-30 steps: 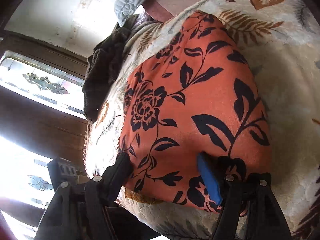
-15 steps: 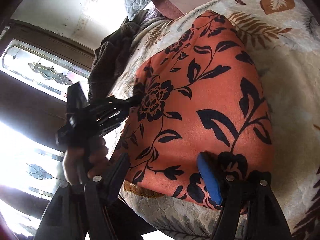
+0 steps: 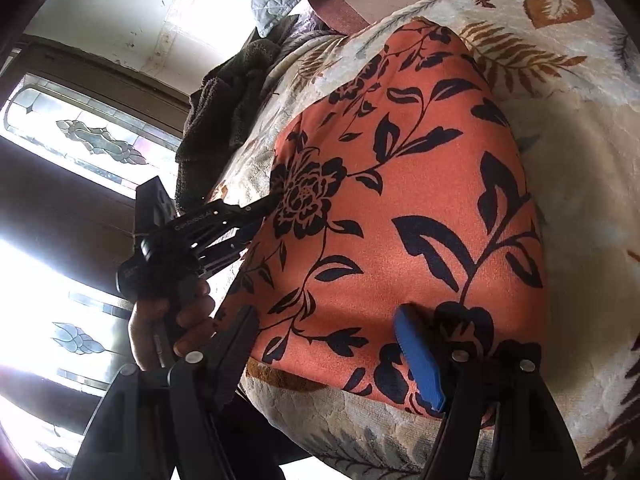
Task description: Fold small clothes
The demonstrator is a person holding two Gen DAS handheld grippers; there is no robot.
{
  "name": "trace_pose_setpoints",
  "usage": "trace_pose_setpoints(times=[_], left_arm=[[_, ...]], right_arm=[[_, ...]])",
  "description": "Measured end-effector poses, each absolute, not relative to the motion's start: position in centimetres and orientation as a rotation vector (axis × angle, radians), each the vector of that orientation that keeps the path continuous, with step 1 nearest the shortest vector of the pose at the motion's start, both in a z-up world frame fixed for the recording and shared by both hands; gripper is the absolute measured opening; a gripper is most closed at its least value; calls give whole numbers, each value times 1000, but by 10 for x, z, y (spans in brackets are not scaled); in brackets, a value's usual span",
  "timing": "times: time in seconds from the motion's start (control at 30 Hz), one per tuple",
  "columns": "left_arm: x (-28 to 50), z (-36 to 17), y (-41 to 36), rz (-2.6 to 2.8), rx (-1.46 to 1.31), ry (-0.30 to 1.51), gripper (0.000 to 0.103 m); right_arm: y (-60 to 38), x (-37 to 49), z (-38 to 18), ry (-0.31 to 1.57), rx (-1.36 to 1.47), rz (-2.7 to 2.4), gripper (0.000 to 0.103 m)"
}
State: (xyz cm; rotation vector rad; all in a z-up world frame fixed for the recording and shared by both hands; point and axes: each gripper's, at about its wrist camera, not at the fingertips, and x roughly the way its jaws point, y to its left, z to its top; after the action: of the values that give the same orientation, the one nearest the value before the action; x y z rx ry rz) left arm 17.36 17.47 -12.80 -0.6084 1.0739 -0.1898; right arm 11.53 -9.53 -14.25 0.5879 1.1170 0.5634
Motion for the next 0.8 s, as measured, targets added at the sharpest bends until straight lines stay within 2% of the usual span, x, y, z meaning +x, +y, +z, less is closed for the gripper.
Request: trace_pose_setpoints(times=[0.13,0.23,0.3,0.53,0.7,0.8], left_arm=[[144,-106,167,-260,-608,1044,39],[126,-123,158,-184,-520,1128,38],[120,-136,166,-184,-557,1115,38],[98,-104,163,-207,-530,1071,38],[82,-129,160,-165,-515,1127,37],[74,-116,161,-155,-521,1092,36]], right_arm=[[-95,116,-143,1117,594,549,74],[-93,116,-142,1118,587,539,74],[-92,116,-142,1125,588,536,74],[-94,118,-143,1132,611,523,74],[-94,118,-144,1134,612,527,74],[-94,118,-142,1134,609,522,74]])
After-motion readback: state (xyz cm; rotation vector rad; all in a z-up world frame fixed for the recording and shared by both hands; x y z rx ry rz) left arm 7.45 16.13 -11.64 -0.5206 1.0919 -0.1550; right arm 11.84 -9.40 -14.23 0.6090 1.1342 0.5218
